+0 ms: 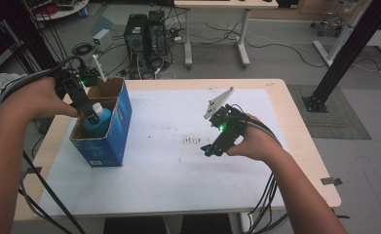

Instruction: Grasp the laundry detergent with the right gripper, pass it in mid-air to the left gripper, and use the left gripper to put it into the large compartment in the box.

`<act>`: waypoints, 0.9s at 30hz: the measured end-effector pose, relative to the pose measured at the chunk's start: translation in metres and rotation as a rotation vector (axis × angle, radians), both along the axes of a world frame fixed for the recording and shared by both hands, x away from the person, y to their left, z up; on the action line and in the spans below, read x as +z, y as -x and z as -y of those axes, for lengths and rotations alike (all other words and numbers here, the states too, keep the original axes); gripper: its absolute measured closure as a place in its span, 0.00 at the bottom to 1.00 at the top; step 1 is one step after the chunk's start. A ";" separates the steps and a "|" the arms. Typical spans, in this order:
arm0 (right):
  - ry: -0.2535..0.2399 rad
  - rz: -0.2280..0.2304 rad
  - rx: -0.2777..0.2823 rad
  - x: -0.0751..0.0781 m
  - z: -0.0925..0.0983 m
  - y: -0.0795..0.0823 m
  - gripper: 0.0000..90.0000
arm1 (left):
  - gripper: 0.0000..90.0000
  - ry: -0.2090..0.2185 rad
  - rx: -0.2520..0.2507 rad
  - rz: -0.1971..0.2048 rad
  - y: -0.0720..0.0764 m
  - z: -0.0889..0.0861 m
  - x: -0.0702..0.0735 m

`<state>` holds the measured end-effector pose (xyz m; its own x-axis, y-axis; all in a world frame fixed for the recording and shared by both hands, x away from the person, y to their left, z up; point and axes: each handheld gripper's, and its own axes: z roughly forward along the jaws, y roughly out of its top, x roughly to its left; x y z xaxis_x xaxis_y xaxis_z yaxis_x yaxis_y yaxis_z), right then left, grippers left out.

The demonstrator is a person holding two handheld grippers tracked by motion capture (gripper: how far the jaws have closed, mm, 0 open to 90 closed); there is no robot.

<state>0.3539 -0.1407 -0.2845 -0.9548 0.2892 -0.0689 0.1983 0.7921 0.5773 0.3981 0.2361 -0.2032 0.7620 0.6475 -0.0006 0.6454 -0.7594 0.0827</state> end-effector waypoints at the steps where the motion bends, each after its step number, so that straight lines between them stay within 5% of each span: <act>1: 0.004 0.000 -0.002 0.001 0.000 0.000 0.03 | 0.17 0.003 -0.003 0.004 0.001 0.001 0.002; 8: 0.024 -0.006 -0.002 0.004 0.001 -0.003 0.03 | 0.14 -0.003 -0.047 0.014 0.008 0.009 0.010; 10: 0.043 -0.011 -0.004 0.005 0.000 -0.004 0.03 | 0.14 -0.018 -0.112 0.008 0.016 0.025 0.012; 19: 0.085 -0.032 0.001 0.012 0.000 -0.006 0.03 | 0.12 -0.059 -0.251 -0.005 0.027 0.056 0.009; 21: 0.102 -0.037 0.007 0.014 0.000 -0.006 0.03 | 0.09 -0.053 -0.322 -0.018 0.030 0.067 0.006; 27: 0.129 -0.061 0.006 0.019 0.002 -0.008 0.03 | 0.08 -0.046 -0.385 -0.021 0.031 0.084 0.002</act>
<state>0.3618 -0.1427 -0.2660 -0.9601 0.2756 -0.0469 0.2246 0.8605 0.4572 0.3667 0.1516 -0.2011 0.9496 0.3136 0.0035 0.3133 -0.9491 0.0326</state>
